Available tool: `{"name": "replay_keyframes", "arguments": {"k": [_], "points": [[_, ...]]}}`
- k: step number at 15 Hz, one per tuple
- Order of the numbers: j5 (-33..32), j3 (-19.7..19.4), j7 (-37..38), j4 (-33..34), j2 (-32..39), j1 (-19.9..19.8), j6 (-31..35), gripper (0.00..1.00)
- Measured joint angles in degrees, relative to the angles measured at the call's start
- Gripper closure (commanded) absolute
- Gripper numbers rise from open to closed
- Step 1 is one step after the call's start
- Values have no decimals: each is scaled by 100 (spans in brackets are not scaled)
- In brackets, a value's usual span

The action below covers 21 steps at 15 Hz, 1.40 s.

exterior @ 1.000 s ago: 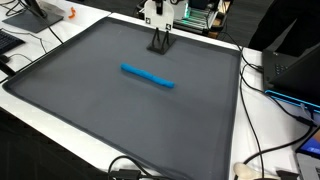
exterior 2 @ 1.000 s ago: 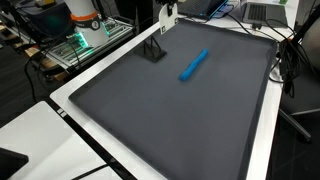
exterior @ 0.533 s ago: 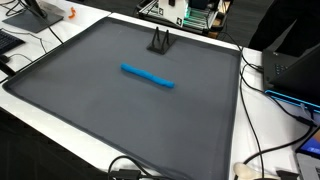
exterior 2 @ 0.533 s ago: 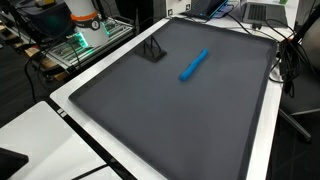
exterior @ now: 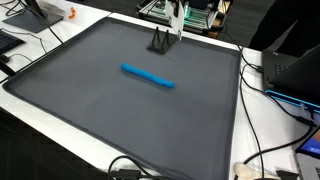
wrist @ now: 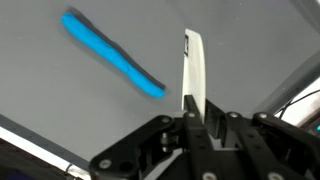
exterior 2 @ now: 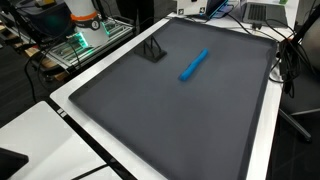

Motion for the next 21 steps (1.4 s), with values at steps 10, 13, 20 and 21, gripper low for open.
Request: {"name": "replay_keyframes", "arguments": {"k": [10, 13, 20, 21], "points": [[-5, 5, 1691, 576, 719, -4, 111, 91], [-5, 5, 1699, 591, 720, -4, 111, 98], [-8, -41, 2474, 661, 1268, -49, 238, 98], [1, -45, 2596, 690, 1388, -55, 314, 98]]}}
